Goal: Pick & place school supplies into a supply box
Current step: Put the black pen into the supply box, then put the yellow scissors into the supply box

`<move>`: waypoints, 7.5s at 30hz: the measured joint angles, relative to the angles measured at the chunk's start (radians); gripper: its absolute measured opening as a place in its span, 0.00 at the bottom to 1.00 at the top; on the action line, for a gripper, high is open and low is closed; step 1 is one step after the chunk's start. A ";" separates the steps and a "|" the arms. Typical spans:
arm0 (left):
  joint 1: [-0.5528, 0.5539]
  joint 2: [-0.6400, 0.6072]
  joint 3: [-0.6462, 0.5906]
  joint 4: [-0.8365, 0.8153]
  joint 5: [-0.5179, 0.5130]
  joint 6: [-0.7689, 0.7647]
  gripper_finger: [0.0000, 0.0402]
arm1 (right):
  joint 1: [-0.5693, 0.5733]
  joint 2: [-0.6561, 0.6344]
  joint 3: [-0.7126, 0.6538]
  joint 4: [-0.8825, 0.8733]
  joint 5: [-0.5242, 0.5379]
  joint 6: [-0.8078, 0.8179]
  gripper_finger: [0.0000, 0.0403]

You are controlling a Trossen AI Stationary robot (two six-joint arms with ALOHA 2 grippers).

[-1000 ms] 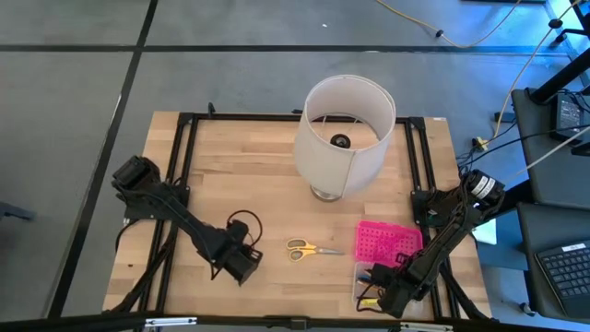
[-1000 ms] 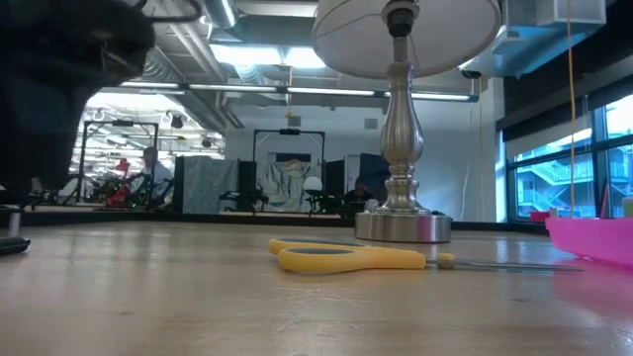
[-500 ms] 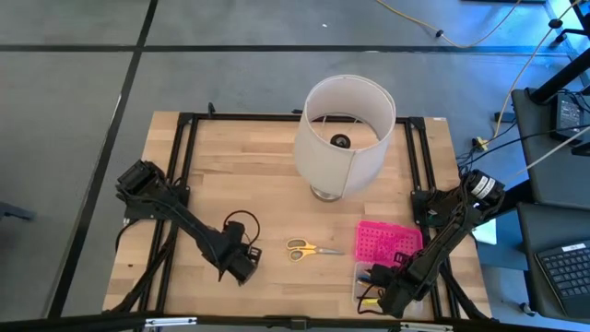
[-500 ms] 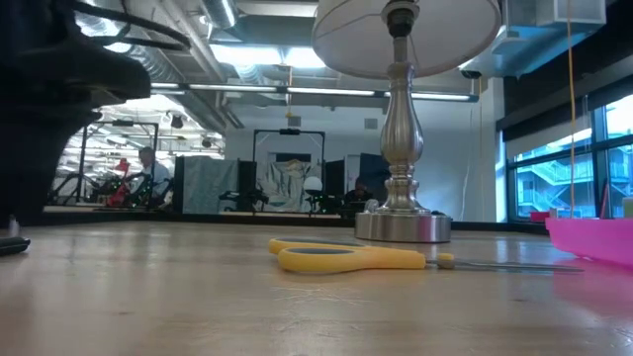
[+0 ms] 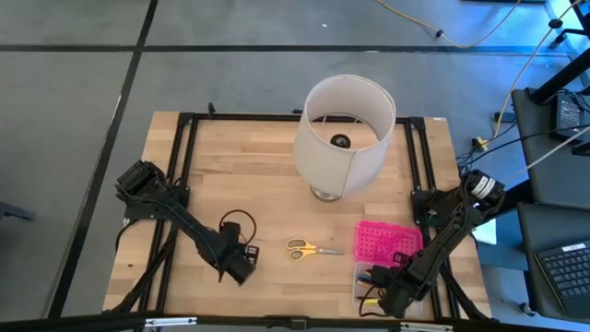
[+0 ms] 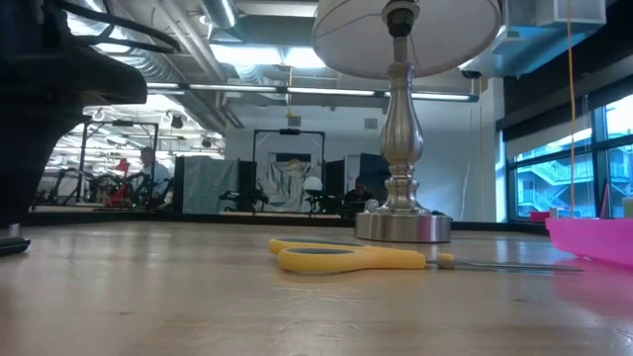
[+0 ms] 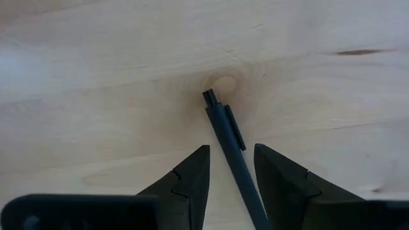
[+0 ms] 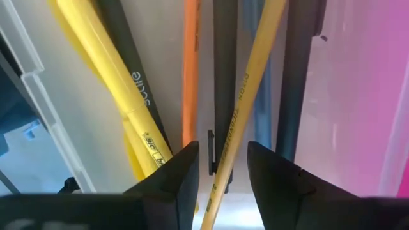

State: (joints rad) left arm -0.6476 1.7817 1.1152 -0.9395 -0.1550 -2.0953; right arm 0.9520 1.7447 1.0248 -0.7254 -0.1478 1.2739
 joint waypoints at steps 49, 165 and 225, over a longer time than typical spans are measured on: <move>0.000 0.102 0.003 0.049 0.047 0.236 0.13 | 0.032 0.000 0.001 0.000 -0.034 0.001 0.34; 0.246 0.108 0.185 0.825 -0.221 1.747 0.38 | -0.089 -0.013 0.260 -0.136 0.204 -0.139 0.12; 0.109 0.109 0.185 0.483 -0.166 1.457 0.38 | -0.088 -0.012 0.282 -0.254 0.444 -0.104 0.36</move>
State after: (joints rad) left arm -0.5389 1.8908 1.2999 -0.4569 -0.3206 -0.6380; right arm 0.8635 1.7325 1.3069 -0.9793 0.2959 1.1696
